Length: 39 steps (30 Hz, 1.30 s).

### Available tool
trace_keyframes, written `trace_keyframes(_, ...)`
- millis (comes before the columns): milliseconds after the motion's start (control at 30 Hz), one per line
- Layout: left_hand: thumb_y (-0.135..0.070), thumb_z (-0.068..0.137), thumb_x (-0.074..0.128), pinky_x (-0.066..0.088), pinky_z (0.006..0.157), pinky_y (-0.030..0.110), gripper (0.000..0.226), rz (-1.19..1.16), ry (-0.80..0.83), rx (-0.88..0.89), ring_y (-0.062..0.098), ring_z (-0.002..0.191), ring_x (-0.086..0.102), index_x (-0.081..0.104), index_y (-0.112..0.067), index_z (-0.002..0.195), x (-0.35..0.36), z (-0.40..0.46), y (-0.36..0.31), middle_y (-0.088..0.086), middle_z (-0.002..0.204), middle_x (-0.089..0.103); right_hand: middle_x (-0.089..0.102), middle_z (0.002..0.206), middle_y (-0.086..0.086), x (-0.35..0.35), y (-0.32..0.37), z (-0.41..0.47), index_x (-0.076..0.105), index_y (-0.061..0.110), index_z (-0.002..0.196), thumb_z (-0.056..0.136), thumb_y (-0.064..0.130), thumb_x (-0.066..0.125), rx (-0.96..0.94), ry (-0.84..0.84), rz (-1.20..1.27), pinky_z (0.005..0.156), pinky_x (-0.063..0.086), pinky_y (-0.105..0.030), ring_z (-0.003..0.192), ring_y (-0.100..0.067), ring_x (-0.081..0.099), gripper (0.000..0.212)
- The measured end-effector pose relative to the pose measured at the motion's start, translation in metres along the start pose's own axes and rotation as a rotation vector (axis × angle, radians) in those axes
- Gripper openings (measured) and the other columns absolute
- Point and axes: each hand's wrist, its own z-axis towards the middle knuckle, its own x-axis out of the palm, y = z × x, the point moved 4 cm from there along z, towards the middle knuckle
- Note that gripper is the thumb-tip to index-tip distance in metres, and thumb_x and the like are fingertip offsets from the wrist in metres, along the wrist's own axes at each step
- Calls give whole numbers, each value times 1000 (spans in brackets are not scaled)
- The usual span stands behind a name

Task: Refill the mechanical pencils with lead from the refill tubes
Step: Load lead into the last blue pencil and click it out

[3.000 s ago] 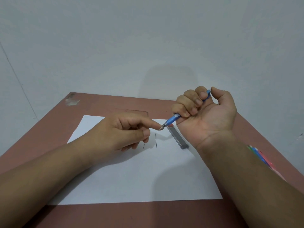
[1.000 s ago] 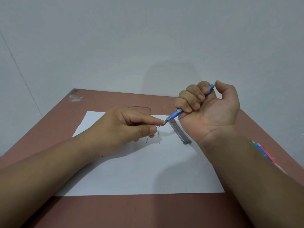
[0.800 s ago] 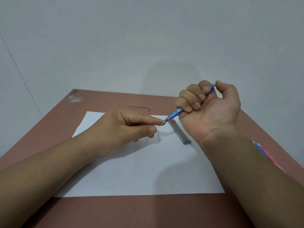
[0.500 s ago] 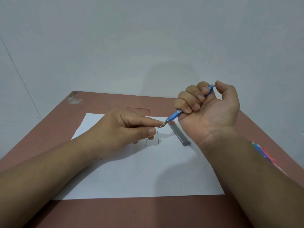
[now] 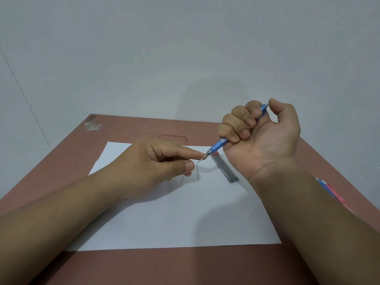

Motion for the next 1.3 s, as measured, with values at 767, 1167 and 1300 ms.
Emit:
trace_keyframes(767,-12,94,63,35,43,17,20,82,-289,-294,7,42,45,77,-26,88,-19,10,27,-11,64,65,27,60,0,-25,-10,14,34,16,59,72,31,40,-89,-188,-55,52,22,-26,47,-17,22,21)
trace_keyframes(1167,-14,91,72,35,51,8,12,198,-150,-156,-7,48,49,75,-24,96,-13,12,24,-12,65,61,28,60,0,-22,-8,13,34,16,60,73,30,40,-84,-183,-28,51,23,-26,48,-17,22,20)
trace_keyframes(1300,-18,86,77,35,54,8,11,207,-149,-131,-9,52,51,74,-25,95,-12,12,24,-23,61,59,29,60,0,-20,-8,11,35,16,60,74,29,40,-86,-167,-19,50,24,-25,47,-17,22,20)
